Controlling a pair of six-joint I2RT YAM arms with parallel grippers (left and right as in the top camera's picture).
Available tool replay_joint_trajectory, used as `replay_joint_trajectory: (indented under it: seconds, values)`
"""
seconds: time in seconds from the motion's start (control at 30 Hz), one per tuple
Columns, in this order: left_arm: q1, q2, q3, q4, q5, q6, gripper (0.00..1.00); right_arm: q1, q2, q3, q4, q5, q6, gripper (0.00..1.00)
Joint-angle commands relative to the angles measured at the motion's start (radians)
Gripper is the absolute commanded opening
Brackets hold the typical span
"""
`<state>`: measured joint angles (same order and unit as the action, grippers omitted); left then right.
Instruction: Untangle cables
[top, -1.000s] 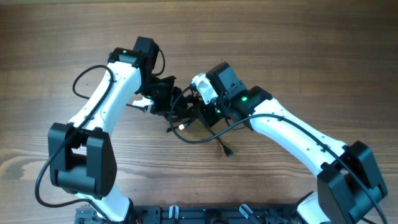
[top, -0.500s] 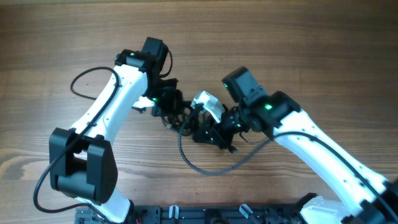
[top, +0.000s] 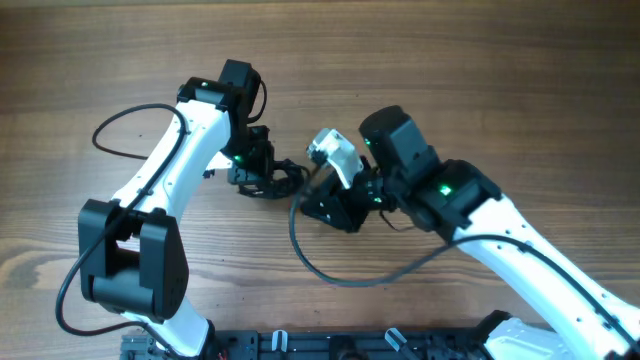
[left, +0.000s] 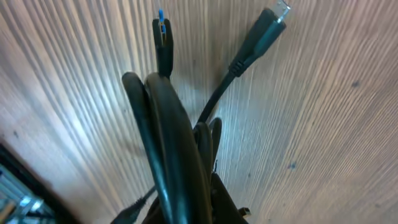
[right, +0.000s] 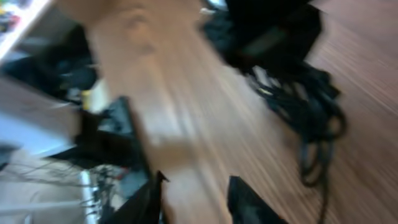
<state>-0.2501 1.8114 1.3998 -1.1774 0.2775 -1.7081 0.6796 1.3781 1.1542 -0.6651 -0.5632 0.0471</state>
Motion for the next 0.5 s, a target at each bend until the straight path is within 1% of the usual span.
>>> replay_joint_trajectory:
  seconds: [0.0,0.07,0.13,0.2,0.33,0.43,0.47]
  values:
    - [0.000,0.005,0.006,-0.001,0.201,0.022,0.04,0.008,0.111,0.011,-0.029,0.178,-0.040,0.51]
    - [0.000,0.005,0.006,-0.001,0.266,0.029,0.04,0.008,0.188,0.011,-0.031,0.182,-0.053,0.52]
    - [0.000,0.005,0.006,-0.001,0.276,0.029,0.04,0.008,0.231,0.011,-0.031,0.190,-0.080,0.52]
    - [0.000,0.005,0.006,-0.001,0.276,0.029,0.04,0.008,0.267,0.011,-0.028,0.244,-0.077,0.52]
    - [0.000,0.005,0.006,0.003,0.280,0.029,0.04,0.008,0.283,0.011,-0.015,0.251,-0.095,0.52]
    - [0.000,0.005,0.006,0.003,0.307,0.034,0.04,0.008,0.283,0.011,0.045,0.275,-0.099,0.54]
    - [0.000,0.005,0.006,0.004,0.310,0.052,0.04,0.008,0.283,0.011,0.068,0.304,-0.098,0.55]
